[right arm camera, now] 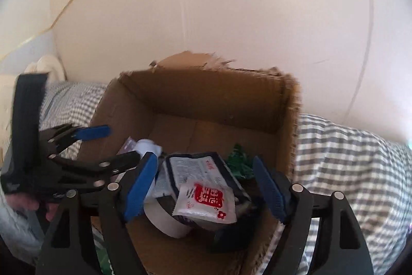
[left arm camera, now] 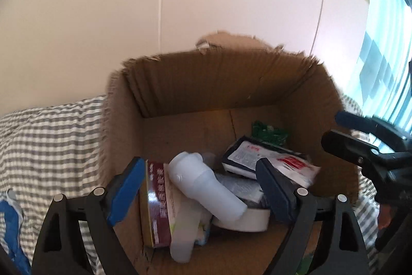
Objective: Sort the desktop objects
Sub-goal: 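Open both grippers to drop the bottle and sachet into the box, then move both open grippers back toward the crumpled tissue and black cup, then grasp the crumpled white tissue with the left gripper while the right gripper grasps the black cup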
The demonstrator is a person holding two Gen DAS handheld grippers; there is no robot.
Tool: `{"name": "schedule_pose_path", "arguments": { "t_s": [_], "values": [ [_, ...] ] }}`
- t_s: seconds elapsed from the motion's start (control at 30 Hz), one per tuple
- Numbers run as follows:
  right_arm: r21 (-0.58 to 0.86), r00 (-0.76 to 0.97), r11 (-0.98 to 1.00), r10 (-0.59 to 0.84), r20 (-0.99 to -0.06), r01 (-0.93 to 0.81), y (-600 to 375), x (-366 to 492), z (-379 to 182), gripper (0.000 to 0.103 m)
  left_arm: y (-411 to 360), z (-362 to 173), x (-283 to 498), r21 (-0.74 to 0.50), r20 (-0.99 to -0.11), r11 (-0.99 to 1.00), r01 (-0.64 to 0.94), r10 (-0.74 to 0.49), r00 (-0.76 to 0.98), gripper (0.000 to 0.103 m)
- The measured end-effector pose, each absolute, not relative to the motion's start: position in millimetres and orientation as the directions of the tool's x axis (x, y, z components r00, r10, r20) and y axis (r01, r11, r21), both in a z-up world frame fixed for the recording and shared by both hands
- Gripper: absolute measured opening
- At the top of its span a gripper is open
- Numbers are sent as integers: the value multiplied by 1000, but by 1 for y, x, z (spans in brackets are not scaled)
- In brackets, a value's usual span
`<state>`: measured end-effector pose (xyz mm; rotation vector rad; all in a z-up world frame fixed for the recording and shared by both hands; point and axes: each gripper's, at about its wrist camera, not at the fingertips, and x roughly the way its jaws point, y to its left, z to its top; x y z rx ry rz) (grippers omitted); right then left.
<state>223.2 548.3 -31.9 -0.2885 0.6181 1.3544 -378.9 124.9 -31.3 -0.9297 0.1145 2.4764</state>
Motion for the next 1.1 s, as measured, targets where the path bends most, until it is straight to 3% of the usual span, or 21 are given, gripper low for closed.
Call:
{"name": "schedule_pose_path", "arguments": {
  "t_s": [0.13,0.63,0.73,0.77,0.8,0.87,1.1],
  "values": [
    [226,80,248,821,-566,-942,517,221,-35,77,102,-27,-344,-95,-642,-898,-429,385,-663,90],
    [352,-9,272,780,-626,-896,417,168,-65,77,64,-97,-218,-55,-851,-861,-506,306,-427,88],
    [373,-46,260,765,-643,-891,404,151,-75,77,65,-106,-215,-73,-863,-854,-515,313,-397,70],
    [378,-56,259,757,-652,-889,400,147,-78,77,66,-108,-216,-87,-865,-847,-524,325,-382,58],
    [381,-65,260,748,-661,-887,398,145,-82,77,69,-112,-217,-107,-870,-838,-534,339,-359,33],
    [379,-75,257,735,-674,-889,395,141,-86,77,74,-122,-219,-163,-884,-819,-550,369,-287,13],
    [324,-102,228,656,-748,-918,402,111,-100,77,58,-100,-208,-137,-836,-852,-505,373,-403,13]
  ]
}}
